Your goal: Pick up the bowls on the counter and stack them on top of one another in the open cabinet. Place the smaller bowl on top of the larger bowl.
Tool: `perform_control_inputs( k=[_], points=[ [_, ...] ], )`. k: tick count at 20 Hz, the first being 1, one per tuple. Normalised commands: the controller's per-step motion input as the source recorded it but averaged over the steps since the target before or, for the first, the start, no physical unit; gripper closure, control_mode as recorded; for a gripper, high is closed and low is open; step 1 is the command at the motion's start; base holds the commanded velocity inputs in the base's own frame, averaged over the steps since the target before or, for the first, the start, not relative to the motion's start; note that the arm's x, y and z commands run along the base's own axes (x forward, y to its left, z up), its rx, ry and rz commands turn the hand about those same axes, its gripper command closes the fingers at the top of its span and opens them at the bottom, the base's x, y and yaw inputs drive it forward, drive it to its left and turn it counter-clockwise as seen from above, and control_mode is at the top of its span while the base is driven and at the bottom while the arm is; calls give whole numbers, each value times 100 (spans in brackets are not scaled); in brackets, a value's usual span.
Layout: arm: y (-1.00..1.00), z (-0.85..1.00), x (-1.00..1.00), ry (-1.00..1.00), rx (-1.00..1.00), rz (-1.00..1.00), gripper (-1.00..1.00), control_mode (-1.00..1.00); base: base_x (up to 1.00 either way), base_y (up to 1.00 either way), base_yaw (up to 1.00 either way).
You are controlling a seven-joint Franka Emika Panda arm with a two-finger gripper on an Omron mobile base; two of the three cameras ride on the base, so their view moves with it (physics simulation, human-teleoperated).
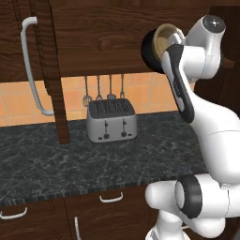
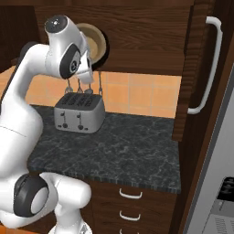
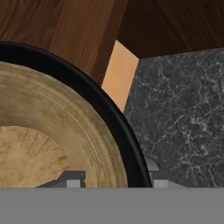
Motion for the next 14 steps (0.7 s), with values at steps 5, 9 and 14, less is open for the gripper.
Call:
perform_control_inputs(
  k=[5, 9, 14],
  points=[
    [-8, -1, 73, 3, 0, 0, 100, -100, 0, 0, 0],
    [-3, -14, 65, 8, -3, 0, 100, -100, 0, 0, 0],
    [-7, -3, 66, 5, -1, 0, 100, -100, 0, 0, 0]
  ],
)
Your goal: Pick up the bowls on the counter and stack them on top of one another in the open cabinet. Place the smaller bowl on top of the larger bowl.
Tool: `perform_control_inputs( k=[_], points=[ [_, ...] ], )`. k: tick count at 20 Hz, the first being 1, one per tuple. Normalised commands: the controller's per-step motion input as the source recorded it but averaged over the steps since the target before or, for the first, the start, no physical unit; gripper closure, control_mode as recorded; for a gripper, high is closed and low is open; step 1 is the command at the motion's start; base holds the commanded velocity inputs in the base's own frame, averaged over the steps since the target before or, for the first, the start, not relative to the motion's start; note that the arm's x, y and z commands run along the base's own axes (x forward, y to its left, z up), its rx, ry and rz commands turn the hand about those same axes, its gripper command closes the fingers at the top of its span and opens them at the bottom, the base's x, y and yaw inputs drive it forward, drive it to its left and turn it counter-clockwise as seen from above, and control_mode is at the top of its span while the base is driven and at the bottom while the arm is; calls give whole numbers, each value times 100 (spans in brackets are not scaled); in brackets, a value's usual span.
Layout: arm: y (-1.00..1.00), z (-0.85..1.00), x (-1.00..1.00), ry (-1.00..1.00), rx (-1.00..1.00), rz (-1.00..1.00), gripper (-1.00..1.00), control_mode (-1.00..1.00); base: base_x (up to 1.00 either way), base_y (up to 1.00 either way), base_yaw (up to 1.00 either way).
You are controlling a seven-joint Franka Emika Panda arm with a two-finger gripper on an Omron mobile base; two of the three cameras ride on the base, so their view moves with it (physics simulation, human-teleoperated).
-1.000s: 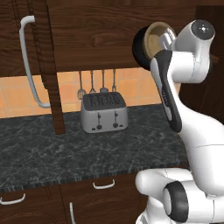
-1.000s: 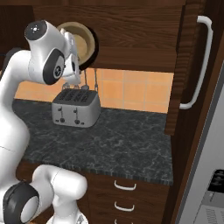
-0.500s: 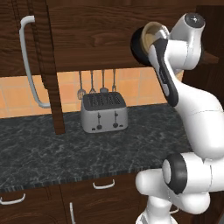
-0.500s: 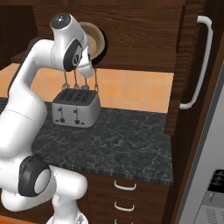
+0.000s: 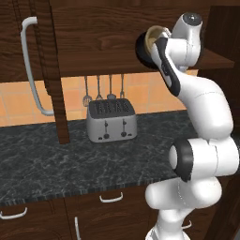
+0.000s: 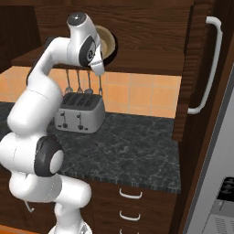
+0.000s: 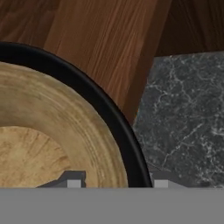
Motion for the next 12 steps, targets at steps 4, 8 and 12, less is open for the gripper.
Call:
perform_control_inputs(
  k=[4, 8, 12],
  points=[
    [-4, 0, 71, 4, 0, 0, 100, -100, 0, 0, 0],
    [0, -16, 61, 7, -2, 0, 100, -100, 0, 0, 0],
    [0, -3, 52, 1, -1, 0, 100, -100, 0, 0, 0]
  ],
)
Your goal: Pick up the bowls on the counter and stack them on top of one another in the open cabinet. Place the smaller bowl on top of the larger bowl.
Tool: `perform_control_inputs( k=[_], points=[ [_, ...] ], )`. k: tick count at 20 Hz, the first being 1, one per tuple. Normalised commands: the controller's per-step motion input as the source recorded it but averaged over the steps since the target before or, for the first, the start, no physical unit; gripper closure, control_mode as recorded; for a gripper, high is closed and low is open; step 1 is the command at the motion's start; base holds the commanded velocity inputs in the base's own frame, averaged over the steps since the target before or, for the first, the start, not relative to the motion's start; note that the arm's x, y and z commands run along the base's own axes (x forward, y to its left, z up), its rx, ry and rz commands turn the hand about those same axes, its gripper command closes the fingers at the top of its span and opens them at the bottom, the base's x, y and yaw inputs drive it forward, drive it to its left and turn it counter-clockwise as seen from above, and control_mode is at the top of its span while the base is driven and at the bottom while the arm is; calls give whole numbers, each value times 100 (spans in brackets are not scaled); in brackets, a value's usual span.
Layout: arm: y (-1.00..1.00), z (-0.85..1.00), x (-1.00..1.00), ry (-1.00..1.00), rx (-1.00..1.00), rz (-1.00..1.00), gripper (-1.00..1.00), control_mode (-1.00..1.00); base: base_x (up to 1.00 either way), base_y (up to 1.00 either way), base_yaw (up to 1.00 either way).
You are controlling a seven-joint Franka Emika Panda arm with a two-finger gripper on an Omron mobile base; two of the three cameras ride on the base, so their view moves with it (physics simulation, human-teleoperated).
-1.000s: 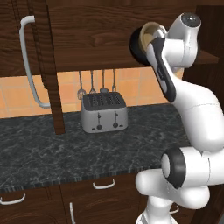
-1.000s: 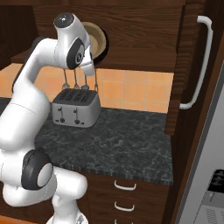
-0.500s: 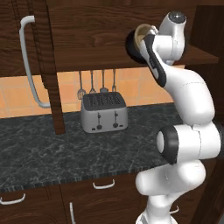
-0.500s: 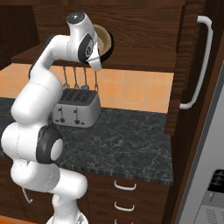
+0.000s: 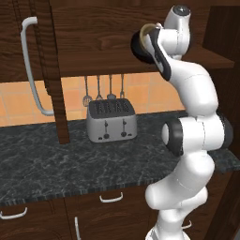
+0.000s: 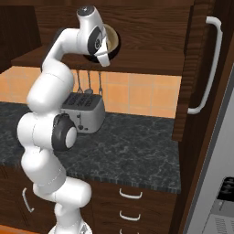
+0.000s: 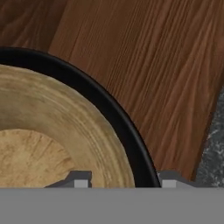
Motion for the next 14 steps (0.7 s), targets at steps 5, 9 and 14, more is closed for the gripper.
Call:
perform_control_inputs(
  k=[5, 9, 14],
  points=[
    [-1, 0, 50, 0, -1, 0, -100, -100, 0, 0, 0],
    [0, 0, 1, -1, 0, 0, -100, -100, 0, 0, 0],
    [0, 0, -49, -18, 0, 0, -100, -100, 0, 0, 0]
  ],
)
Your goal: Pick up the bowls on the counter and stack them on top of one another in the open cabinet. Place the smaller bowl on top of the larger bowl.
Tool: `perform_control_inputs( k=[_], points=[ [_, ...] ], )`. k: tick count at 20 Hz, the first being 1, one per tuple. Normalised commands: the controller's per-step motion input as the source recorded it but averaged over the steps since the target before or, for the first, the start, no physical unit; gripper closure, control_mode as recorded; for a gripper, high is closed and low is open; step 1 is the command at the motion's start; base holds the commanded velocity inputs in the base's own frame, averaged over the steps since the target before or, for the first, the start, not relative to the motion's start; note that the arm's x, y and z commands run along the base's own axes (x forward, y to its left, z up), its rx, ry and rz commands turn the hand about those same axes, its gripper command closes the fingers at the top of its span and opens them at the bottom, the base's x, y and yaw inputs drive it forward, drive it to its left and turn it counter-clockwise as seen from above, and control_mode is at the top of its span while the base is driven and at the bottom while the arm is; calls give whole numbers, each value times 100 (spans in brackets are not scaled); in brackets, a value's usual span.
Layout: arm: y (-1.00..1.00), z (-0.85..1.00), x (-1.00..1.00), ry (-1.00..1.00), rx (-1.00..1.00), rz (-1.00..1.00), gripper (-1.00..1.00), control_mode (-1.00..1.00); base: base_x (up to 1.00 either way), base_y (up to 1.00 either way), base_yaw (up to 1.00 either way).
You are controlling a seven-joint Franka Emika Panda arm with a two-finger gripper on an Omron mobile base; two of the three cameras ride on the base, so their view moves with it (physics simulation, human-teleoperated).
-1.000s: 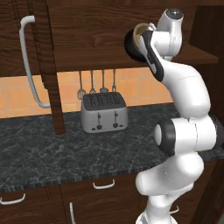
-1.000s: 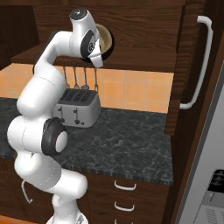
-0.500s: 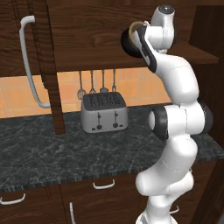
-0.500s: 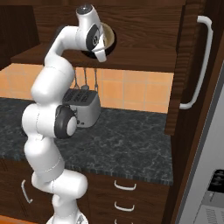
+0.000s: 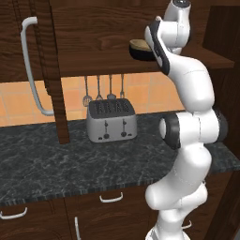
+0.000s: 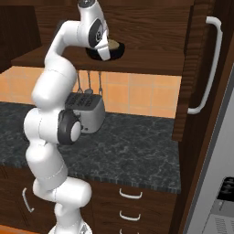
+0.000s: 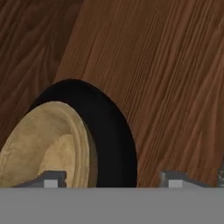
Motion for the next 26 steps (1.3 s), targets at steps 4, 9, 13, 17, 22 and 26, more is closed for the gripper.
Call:
perform_control_inputs(
  k=[4, 9, 13, 17, 22, 26],
  points=[
    [0, 0, -85, -33, 0, 0, -100, -100, 0, 0, 0],
    [0, -22, -100, -41, 0, 0, -100, -100, 0, 0, 0],
    [0, -95, -100, -4, -9, -1, -100, -100, 0, 0, 0],
    [0, -100, -100, 0, -19, 0, -100, -100, 0, 0, 0],
    [0, -100, -100, 7, -35, 0, -100, -100, 0, 0, 0],
    [-7, -75, -98, 2, -11, 2, -100, -100, 0, 0, 0]
  ],
)
